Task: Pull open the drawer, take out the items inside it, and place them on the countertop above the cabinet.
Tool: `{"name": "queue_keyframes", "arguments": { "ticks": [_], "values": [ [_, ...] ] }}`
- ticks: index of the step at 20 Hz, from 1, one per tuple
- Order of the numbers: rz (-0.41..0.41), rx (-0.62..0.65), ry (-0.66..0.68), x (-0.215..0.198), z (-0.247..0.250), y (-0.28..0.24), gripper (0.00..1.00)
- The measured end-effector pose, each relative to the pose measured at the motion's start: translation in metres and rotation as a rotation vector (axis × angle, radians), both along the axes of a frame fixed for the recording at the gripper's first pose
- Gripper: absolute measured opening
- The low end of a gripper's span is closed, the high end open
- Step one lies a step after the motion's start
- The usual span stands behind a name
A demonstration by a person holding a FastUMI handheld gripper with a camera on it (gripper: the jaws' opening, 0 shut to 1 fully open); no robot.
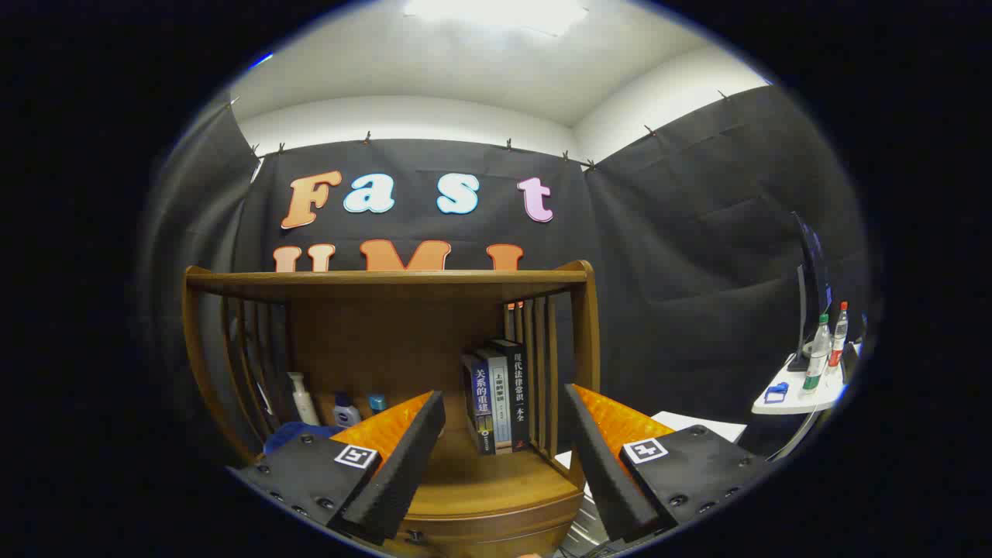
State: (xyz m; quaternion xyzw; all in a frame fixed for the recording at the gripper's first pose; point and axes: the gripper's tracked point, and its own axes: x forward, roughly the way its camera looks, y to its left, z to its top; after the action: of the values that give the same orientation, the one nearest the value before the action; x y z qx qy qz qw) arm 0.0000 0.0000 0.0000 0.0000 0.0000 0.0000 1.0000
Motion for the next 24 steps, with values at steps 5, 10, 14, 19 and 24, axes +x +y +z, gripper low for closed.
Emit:
{"name": "queue_keyframes", "arguments": {
  "ticks": [5, 10, 14, 19, 24],
  "values": [
    [0.049, -0.027, -0.014, 0.004, 0.004, 0.014, 0.99],
    [0.063, -0.041, -0.003, 0.000, -0.002, 0.035, 0.99],
    [0.054, -0.051, -0.017, -0.002, 0.004, 0.042, 0.99],
    [0.057, -0.041, 0.002, 0.005, -0.007, 0.055, 0.98],
    [0.072, -0.038, 0.017, 0.007, -0.032, 0.068, 0.99]
  ]
}}
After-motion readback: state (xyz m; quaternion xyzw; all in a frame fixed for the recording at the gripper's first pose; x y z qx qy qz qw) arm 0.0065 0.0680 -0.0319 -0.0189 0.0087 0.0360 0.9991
